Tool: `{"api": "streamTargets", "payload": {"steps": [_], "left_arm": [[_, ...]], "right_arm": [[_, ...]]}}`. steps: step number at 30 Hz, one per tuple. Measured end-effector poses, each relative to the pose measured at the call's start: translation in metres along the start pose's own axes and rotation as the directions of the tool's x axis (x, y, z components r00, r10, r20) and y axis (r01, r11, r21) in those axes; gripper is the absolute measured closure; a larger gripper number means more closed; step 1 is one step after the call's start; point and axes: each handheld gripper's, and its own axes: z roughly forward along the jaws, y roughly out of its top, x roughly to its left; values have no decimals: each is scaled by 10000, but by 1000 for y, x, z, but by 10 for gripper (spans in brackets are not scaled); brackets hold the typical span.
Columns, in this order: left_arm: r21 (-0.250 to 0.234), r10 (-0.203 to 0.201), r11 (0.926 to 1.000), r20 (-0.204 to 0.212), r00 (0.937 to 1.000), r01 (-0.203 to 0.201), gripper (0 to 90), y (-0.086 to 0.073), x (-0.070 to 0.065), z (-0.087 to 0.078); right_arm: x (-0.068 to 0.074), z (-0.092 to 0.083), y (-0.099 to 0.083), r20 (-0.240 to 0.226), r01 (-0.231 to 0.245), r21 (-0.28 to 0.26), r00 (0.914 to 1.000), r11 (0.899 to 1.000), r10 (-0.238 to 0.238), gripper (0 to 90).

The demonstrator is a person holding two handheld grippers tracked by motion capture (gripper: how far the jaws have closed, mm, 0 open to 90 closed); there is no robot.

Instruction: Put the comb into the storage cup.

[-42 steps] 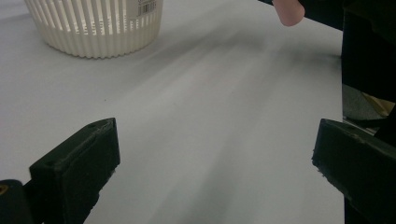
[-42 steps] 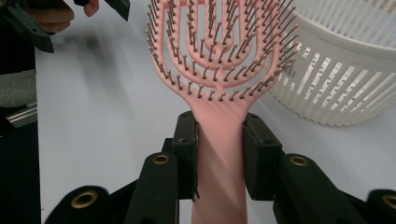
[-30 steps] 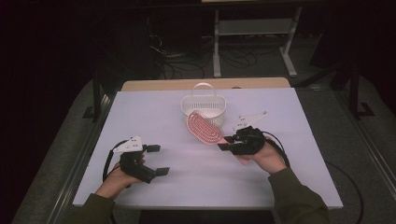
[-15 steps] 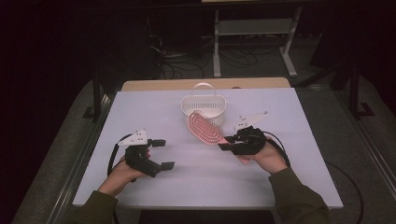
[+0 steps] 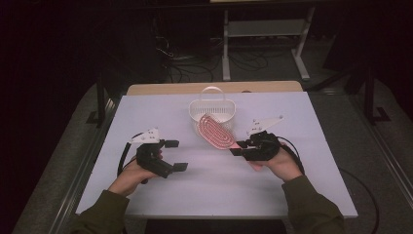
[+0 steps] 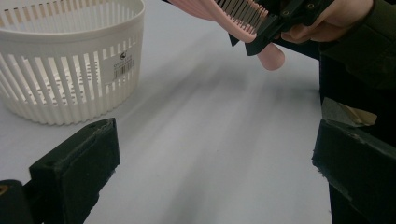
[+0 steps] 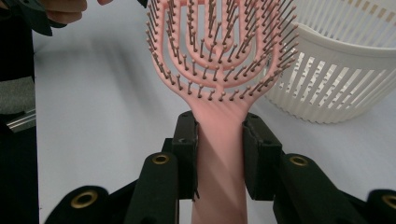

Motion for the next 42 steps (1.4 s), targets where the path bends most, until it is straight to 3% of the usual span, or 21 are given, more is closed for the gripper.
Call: {"api": "streamTargets", "payload": {"steps": [29, 42], "left_arm": [[-366, 192, 9992, 391, 9990, -178, 5, 25, 5, 22], [-543, -78, 9985, 194, 9998, 89, 4, 25, 5, 19]], "right_arm": [[-4, -4, -1, 207, -62, -145, 9998, 9999, 65, 688], [-2, 4, -3, 233, -52, -119, 9997, 9999, 55, 688]]}}
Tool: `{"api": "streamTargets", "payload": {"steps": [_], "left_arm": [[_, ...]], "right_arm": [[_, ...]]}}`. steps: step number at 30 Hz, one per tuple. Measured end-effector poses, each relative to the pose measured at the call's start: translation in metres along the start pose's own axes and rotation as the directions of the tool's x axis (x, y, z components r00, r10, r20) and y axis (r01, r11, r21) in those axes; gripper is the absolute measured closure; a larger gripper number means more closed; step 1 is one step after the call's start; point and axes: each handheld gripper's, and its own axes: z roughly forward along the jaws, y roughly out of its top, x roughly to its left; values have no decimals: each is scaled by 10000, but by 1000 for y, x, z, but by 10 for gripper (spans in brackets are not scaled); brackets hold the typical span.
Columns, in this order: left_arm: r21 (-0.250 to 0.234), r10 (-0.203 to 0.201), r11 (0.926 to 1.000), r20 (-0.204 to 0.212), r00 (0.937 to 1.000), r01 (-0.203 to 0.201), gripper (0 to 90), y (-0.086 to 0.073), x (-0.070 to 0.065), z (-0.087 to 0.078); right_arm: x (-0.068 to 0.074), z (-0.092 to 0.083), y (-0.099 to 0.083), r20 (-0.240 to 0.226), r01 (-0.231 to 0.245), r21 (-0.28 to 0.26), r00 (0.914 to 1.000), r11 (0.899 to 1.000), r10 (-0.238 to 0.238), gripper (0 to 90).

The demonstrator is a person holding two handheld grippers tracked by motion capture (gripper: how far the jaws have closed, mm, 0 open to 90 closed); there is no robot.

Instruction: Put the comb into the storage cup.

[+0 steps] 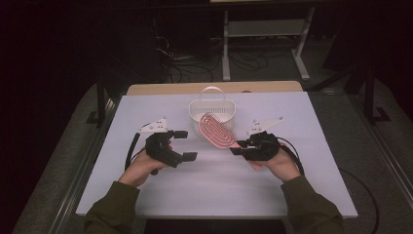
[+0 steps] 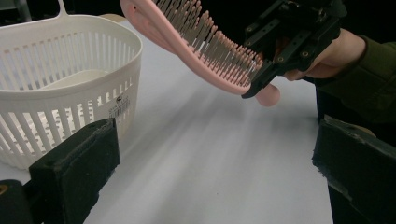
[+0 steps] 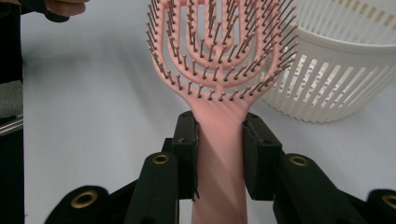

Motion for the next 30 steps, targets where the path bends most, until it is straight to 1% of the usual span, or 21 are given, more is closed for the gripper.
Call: {"api": "streamTargets", "payload": {"steps": [17, 26, 30], "left_arm": [[-158, -119, 9998, 41, 9999, 120, 3, 1, -3, 0], [-243, -242, 9994, -63, 9997, 240, 3, 2, -3, 0], [-228, -228, 9995, -101, 9997, 225, 3, 3, -4, 1]], "right_arm": [[5, 10, -2, -78, 57, -23, 10000, 10000, -57, 687], [10, 16, -3, -69, 97, -11, 9999, 10000, -97, 688], [12, 20, -3, -70, 153, 16, 9999, 9999, -153, 688]]}}
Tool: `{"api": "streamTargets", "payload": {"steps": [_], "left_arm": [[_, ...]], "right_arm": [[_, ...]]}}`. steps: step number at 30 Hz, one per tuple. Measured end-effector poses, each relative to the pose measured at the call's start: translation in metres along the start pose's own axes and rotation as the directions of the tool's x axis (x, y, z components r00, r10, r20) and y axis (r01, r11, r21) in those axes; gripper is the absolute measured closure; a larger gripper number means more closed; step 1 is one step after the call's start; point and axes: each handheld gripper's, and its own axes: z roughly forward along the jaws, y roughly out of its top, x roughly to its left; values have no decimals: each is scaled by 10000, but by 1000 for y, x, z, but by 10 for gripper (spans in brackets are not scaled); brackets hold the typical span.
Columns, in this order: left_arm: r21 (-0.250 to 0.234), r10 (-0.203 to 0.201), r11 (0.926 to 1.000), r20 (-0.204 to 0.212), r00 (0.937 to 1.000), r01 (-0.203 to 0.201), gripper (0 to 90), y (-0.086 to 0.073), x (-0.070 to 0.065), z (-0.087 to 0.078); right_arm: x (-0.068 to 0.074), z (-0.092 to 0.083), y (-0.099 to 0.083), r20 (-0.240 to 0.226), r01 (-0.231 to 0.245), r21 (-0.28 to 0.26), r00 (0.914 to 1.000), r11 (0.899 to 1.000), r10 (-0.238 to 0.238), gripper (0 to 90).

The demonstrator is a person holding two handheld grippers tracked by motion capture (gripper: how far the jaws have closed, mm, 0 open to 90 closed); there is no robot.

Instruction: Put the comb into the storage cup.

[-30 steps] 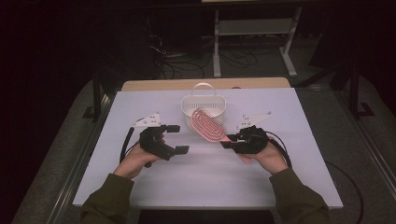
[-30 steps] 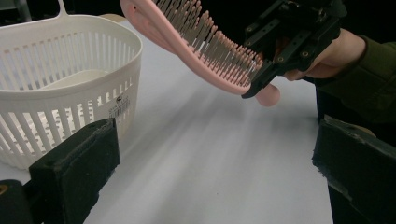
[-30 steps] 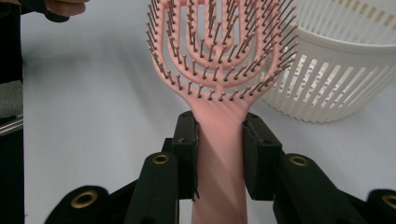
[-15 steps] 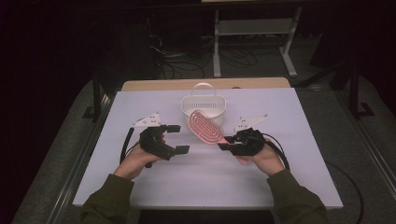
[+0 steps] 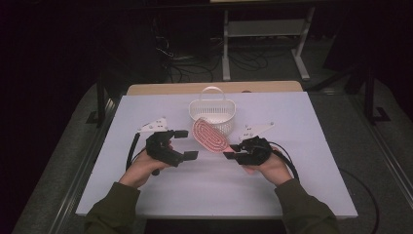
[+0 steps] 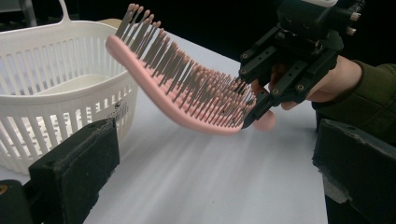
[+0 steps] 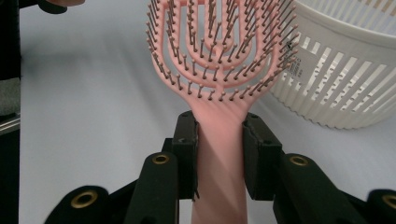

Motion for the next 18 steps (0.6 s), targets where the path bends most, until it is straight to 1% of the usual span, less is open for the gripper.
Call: {"api": "streamTargets", "payload": {"steps": [4, 5, 6, 7, 11, 18], "left_arm": [[25, -16, 10000, -49, 10000, 16, 3, 0, -1, 1], [33, 3, 10000, -144, 9999, -3, 3, 0, 0, 2], [33, 3, 10000, -144, 9999, -3, 3, 0, 0, 2], [6, -48, 10000, -212, 9998, 48, 3, 0, 0, 3], [52, -41, 10000, -297, 9995, 43, 3, 0, 0, 5], [53, -157, 9999, -494, 9987, 160, 4, -1, 0, 6]], "right_arm": [[3, 3, 0, -9, 21, -22, 10000, 10000, -21, 687], [4, 4, 0, -8, 28, -24, 10000, 10000, -28, 687], [4, 4, 0, -8, 28, -24, 10000, 10000, -28, 687], [5, 4, 0, -6, 53, -48, 10000, 10000, -53, 687], [7, 6, 1, -26, 100, -124, 9999, 9999, -100, 687], [10, 7, 2, -104, 159, -230, 9998, 9996, -162, 687]]}}
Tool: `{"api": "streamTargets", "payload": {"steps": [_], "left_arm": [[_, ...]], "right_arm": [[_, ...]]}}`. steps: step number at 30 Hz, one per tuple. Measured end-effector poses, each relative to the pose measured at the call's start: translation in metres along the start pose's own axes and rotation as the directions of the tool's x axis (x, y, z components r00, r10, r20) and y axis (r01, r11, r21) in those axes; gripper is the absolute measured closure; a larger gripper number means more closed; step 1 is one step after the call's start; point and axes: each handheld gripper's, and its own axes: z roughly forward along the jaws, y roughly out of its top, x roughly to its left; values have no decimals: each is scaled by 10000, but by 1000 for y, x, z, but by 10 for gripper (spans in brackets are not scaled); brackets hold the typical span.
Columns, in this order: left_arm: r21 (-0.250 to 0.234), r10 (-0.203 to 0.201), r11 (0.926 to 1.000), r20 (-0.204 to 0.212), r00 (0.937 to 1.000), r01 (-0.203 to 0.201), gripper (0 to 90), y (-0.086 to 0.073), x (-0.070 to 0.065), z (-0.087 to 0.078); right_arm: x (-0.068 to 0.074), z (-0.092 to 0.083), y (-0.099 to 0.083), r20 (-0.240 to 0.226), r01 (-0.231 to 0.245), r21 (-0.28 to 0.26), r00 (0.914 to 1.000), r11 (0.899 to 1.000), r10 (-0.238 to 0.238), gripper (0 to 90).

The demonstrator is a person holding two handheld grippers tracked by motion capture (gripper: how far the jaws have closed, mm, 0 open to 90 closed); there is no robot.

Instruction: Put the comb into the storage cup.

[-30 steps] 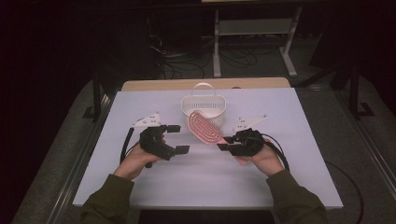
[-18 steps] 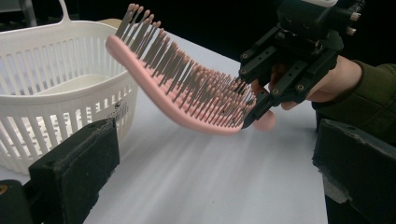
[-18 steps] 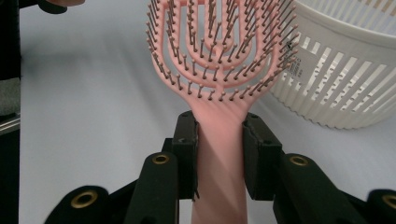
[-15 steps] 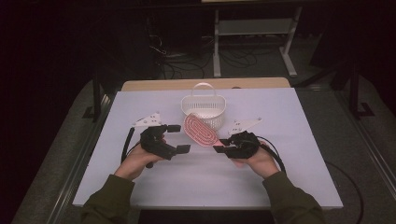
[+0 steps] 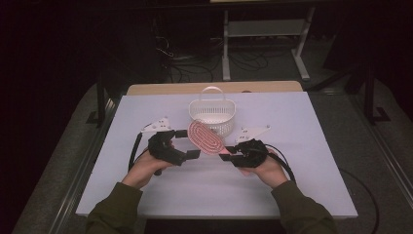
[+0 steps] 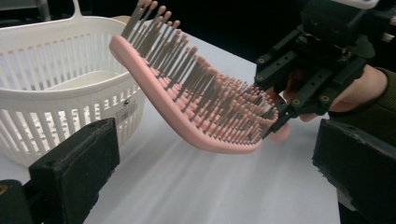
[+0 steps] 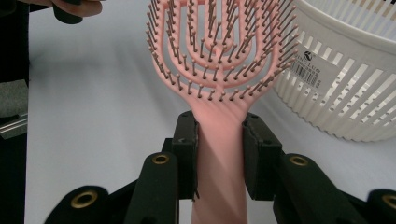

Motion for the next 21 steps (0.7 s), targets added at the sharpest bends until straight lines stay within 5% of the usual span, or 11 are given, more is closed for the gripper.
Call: {"api": "streamTargets", "payload": {"steps": [21], "left_arm": [[-131, -240, 9996, -228, 9995, 237, 4, 0, -1, 3]], "right_arm": [[10, 7, 2, -224, 282, -67, 9993, 9996, -284, 687]]}}
